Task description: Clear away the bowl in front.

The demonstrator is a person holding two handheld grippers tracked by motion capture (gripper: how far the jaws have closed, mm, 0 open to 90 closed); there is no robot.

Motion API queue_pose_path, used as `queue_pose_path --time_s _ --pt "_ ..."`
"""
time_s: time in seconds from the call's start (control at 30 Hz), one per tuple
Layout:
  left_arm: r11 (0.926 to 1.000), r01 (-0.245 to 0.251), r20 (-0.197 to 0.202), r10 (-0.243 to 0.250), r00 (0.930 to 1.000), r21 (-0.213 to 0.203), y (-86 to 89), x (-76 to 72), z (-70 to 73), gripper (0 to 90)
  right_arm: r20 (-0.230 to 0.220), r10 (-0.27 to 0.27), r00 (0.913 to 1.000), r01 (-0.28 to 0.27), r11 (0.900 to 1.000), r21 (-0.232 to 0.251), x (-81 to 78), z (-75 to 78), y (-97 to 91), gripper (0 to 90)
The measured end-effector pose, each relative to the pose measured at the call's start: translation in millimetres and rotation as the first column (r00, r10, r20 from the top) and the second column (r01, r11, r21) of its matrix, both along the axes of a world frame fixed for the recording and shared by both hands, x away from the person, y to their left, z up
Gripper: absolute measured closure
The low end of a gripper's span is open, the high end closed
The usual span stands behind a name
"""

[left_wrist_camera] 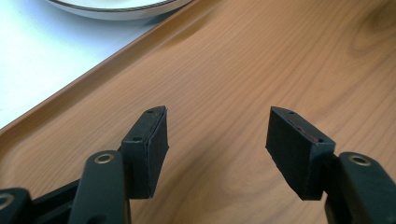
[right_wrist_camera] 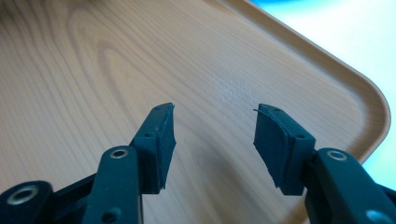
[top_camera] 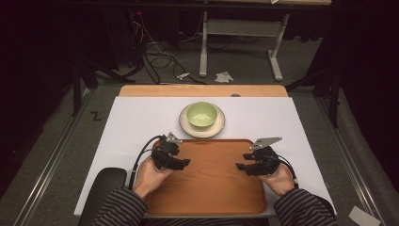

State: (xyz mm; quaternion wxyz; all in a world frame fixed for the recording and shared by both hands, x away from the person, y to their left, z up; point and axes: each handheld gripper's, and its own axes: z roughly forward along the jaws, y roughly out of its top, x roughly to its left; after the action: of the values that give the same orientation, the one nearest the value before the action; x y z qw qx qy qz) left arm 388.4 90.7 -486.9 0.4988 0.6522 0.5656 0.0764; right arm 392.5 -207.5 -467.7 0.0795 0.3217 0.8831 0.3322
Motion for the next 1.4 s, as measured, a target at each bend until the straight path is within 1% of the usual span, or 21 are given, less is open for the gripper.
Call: queue_pose_path --time_s 0.1,0.2,0.23,0.27,0.33,0.4,0.43,0.47,0.5,0.6,0.67,0.7,0.73,0.8,0.87,1.0,1.13,1.23,1.27,1.33,1.4 --pt "0.9998 -0.006 -0.006 0.006 1.0 -0.017 1.1 0.6 1.6 38.7 -0.007 0.006 1.0 -0.006 1.0 0.004 0.0 -0.2 -0.5 50.8" --pt "0.9998 -0.007 -0.003 0.007 1.0 -0.017 1.0 0.4 1.7 39.1 -0.006 0.014 0.9999 -0.014 0.9999 0.008 -1.0 0.8 -0.7 50.6" --pt "0.9999 -0.009 0.002 0.009 1.0 -0.007 1.0 0.5 0.6 39.3 -0.004 0.016 0.9999 -0.016 0.9998 0.008 -1.3 1.4 -1.1 50.0" --pt "0.9999 -0.009 0.002 0.009 1.0 -0.007 1.0 0.5 0.6 39.4 -0.004 0.016 0.9999 -0.016 0.9998 0.008 -1.3 1.4 -1.1 50.0" --pt "0.9999 -0.011 -0.001 0.011 0.9999 -0.007 0.5 1.8 -1.3 39.5 -0.014 0.026 0.9996 -0.026 0.9995 0.021 -0.8 0.1 -1.0 46.3" --pt "0.9999 -0.009 0.006 0.009 0.9999 -0.008 0.3 1.3 -0.8 39.9 -0.024 0.03 0.9993 -0.029 0.9995 0.014 -0.1 -0.6 -0.7 45.7" --pt "0.9998 -0.01 0.029 0.011 0.9995 -0.016 -0.6 -0.1 1.0 39.8 -0.035 0.026 0.9991 -0.026 0.9997 0.005 1.0 -2.5 0.6 44.6" --pt "0.9998 -0.01 0.029 0.011 0.9995 -0.016 -0.6 -0.1 1.0 39.3 -0.037 0.02 0.9991 -0.02 0.9998 -0.002 0.9 -2.3 0.9 44.6" --pt "0.9996 -0.007 0.038 0.008 0.9992 -0.026 -1.0 -1.4 2.5 38.6 -0.025 0.023 0.9994 -0.023 0.9997 0.009 0.9 -2.5 0.9 44.8" --pt "0.9996 -0.007 0.044 0.008 0.999 -0.026 -1.3 -1.7 2.5 37.4 -0.02 0.023 0.9995 -0.022 0.9997 0.011 0.1 -1.9 1.5 44.7" --pt "0.9994 -0.014 0.042 0.015 0.999 -0.031 -1.9 -0.9 2.4 36.5 -0.016 0.029 0.9994 -0.029 0.9996 0.002 -0.4 -3.1 2.5 44.7" --pt "0.9993 -0.011 0.03 0.012 0.9995 -0.037 -2.6 -0.8 3.3 36.2 -0.022 0.035 0.9991 -0.035 0.9994 -0.009 -0.4 -4.1 3.1 44.7" --pt "0.9993 -0.011 0.03 0.012 0.9995 -0.037 -2.6 -0.8 3.3 36.1 -0.022 0.035 0.9991 -0.035 0.9994 -0.009 -0.4 -4.1 3.1 44.7" --pt "0.9998 0.0 0.035 0.0 0.9994 -0.02 -3.2 -2.6 4.0 36.2 -0.021 0.049 0.9986 -0.049 0.9986 -0.02 0.4 -4.5 3.3 45.0" --pt "0.9997 0.006 0.033 -0.005 0.9995 -0.022 -3.0 -3.4 4.8 36.4 -0.027 0.053 0.9982 -0.053 0.9983 -0.022 0.4 -4.7 3.6 44.2" --pt "0.9995 0.017 0.029 -0.016 0.9995 -0.025 -2.5 -3.7 5.1 36.2 -0.041 0.051 0.9978 -0.052 0.9983 -0.025 0.8 -5.4 4.6 43.4" --pt "0.9996 0.022 0.031 -0.021 0.9993 -0.02 -1.3 -3.4 5.3 35.7 -0.034 0.051 0.9981 -0.052 0.9983 -0.026 0.8 -5.1 5.1 43.4" --pt "0.9997 0.014 0.027 -0.014 0.9996 -0.018 -0.8 -1.9 4.5 35.1 -0.032 0.046 0.9984 -0.047 0.9985 -0.028 1.5 -5.4 4.6 43.6" --pt "0.9999 0.007 0.022 -0.007 0.9997 -0.015 -1.1 -1.2 4.1 34.8 -0.045 0.03 0.9985 -0.032 0.9992 -0.026 2.3 -5.9 4.3 43.8" --pt "0.9999 0.009 0.022 -0.009 0.9997 -0.012 -1.1 -1.3 4.4 34.4 -0.047 0.031 0.9984 -0.032 0.9992 -0.025 2.7 -6.0 4.1 43.8" --pt "0.9998 0.019 0.033 -0.019 0.9993 0.0 -1.7 -2.3 6.7 33.8 -0.041 0.04 0.9984 -0.041 0.9987 -0.03 2.3 -5.8 4.6 44.0"
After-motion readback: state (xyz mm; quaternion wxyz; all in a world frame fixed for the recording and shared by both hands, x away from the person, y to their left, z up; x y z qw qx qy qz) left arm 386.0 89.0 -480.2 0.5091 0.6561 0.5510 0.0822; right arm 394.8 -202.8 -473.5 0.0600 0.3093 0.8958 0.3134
